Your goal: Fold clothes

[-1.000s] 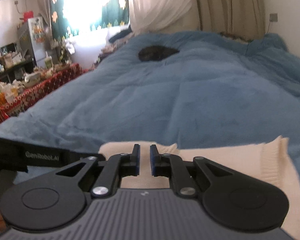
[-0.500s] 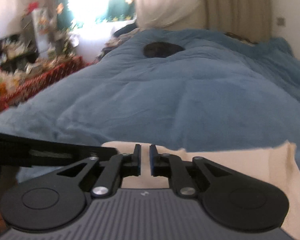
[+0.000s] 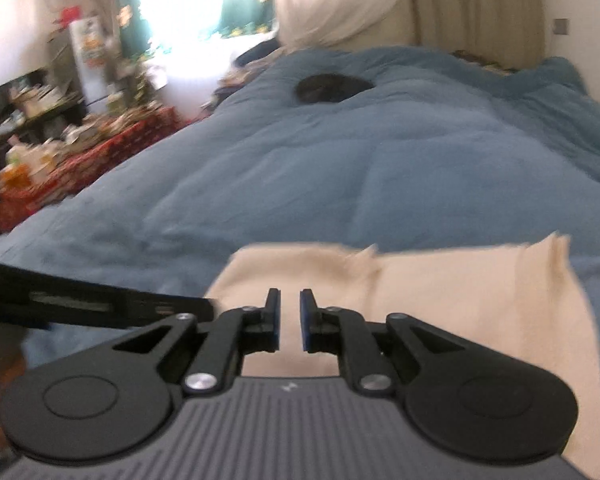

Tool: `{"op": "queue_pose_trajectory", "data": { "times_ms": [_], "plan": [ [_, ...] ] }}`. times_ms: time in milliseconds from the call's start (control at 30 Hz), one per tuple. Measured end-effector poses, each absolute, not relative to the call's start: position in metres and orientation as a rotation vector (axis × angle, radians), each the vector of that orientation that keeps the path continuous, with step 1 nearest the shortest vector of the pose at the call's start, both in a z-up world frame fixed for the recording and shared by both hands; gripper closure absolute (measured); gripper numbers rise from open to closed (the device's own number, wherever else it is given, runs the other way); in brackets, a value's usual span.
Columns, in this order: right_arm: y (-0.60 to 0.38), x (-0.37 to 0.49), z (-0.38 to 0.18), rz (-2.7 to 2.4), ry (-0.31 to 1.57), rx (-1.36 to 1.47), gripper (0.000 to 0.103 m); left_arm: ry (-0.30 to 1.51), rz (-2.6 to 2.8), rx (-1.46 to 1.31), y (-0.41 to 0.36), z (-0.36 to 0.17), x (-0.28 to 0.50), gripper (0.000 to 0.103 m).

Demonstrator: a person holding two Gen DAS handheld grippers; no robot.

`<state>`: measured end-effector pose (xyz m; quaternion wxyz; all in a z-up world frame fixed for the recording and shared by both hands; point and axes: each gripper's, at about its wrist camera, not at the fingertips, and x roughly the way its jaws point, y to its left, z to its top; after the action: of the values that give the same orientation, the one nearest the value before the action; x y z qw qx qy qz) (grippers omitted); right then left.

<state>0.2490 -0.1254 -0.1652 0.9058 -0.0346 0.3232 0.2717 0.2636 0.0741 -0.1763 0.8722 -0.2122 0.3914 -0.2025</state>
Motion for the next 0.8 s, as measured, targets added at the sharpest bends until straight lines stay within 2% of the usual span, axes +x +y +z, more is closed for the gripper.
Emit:
{"op": "queue_pose_trajectory", "data": {
  "times_ms": [167, 267, 333, 367, 500, 667, 800],
  "plan": [
    [-0.121, 0.233, -0.195, 0.51, 0.685, -0.165, 0.094, 0.832, -0.385, -0.419, 0.072, -0.196, 0.249, 0.1],
    [-0.137, 0.225, -0.189, 0.493, 0.679, -0.128, 0.099, 0.818, -0.365, -0.419, 0.082, -0.193, 0.237, 0.1],
    [-0.146, 0.218, -0.18, 0.489, 0.668, -0.097, 0.098, 0.793, -0.36, -0.432, 0.087, -0.184, 0.226, 0.1],
    [-0.15, 0.214, -0.175, 0.496, 0.65, -0.077, 0.092, 0.776, -0.371, -0.448, 0.09, -0.179, 0.22, 0.1],
    [-0.148, 0.183, -0.165, 0.586, 0.617, -0.063, 0.092, 0.754, -0.404, -0.398, 0.079, -0.173, 0.199, 0.1],
    [-0.147, 0.174, -0.196, 0.56, 0.671, -0.107, 0.094, 0.784, -0.375, -0.353, 0.078, -0.194, 0.188, 0.094],
    [-0.156, 0.167, -0.193, 0.545, 0.662, -0.105, 0.095, 0.795, -0.333, -0.291, 0.082, -0.201, 0.177, 0.094]
  ]
}}
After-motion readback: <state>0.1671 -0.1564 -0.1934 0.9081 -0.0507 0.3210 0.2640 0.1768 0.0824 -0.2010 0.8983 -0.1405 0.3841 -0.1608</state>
